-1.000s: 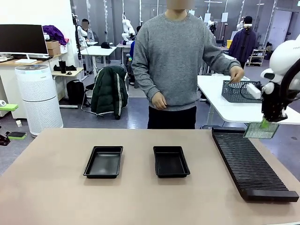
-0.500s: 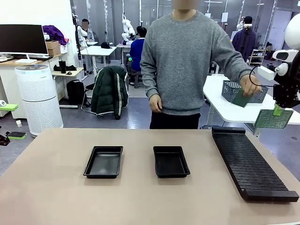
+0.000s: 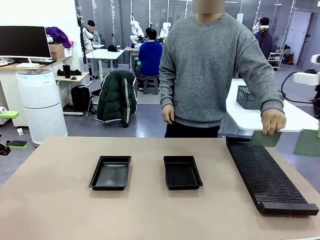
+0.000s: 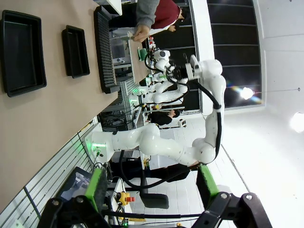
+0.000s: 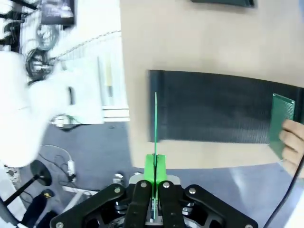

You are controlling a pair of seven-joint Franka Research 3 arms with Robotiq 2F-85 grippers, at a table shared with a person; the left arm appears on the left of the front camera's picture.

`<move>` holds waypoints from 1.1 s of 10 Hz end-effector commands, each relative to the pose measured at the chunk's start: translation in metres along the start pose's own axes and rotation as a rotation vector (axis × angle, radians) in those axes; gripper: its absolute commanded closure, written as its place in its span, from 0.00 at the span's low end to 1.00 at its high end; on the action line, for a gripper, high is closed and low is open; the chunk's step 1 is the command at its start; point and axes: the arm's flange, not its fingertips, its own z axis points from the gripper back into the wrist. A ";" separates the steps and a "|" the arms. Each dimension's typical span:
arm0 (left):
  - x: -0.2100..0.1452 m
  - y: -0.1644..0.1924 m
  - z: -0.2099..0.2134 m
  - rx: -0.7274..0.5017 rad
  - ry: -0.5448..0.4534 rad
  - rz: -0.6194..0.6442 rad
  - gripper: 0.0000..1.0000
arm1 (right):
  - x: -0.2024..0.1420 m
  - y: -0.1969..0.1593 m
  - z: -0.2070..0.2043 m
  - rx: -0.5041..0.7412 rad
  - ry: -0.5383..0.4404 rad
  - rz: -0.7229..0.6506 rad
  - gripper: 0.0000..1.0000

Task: Inspect and transfer BCBs to ESD trays.
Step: Pick up the Blank PCB from the PCB Rack and place it in the left ESD tray.

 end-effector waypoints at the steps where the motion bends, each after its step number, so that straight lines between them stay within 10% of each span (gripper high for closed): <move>1: -0.002 0.000 0.001 0.001 -0.001 -0.001 0.00 | -0.001 0.054 -0.004 0.062 -0.015 0.000 1.00; 11: -0.002 0.000 0.001 0.001 -0.001 -0.001 0.00 | 0.007 0.118 -0.023 0.115 -0.048 0.052 1.00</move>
